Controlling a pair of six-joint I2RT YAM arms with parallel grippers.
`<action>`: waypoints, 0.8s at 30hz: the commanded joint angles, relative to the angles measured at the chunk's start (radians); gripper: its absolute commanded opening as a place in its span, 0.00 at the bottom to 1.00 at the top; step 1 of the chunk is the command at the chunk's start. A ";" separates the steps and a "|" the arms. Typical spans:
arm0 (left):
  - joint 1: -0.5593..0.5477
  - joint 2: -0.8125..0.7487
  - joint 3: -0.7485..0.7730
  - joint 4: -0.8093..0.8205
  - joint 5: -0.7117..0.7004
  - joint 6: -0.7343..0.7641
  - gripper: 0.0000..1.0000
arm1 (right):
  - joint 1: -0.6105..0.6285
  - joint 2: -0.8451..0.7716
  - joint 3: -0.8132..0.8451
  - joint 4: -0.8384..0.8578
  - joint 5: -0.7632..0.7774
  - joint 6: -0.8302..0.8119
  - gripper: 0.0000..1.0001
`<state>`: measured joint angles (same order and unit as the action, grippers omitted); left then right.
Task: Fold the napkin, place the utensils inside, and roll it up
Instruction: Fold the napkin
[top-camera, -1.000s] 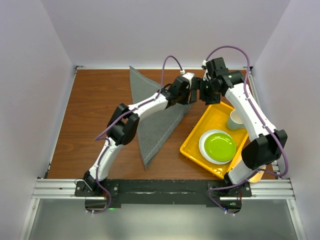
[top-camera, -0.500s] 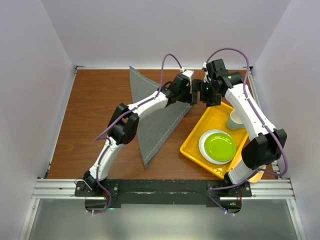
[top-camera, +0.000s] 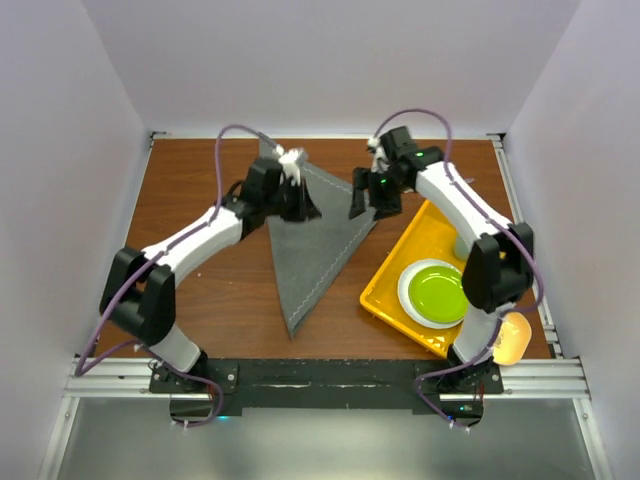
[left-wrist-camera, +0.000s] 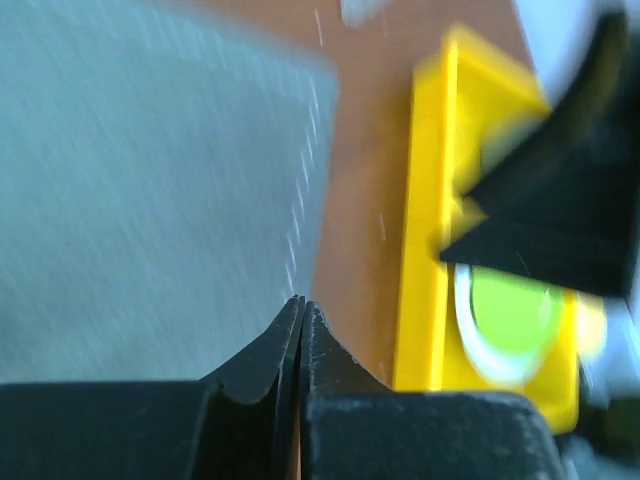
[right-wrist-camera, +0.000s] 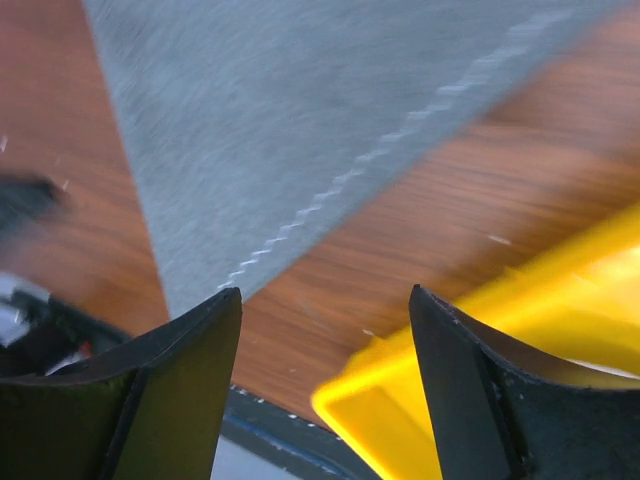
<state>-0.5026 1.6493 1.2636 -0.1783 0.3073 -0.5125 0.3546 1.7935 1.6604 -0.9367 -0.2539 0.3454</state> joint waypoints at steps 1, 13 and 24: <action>-0.036 -0.114 -0.309 0.089 0.251 -0.078 0.00 | 0.162 0.067 -0.007 0.119 -0.223 0.016 0.71; -0.063 -0.367 -0.746 0.241 0.282 -0.107 0.00 | 0.245 0.222 -0.117 0.587 -0.537 0.296 0.42; -0.080 -0.462 -0.977 0.295 0.297 -0.153 0.00 | 0.359 0.308 -0.183 0.791 -0.573 0.443 0.41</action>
<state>-0.5777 1.2404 0.3405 0.0570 0.5919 -0.6411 0.6979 2.1147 1.4986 -0.2604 -0.7753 0.7223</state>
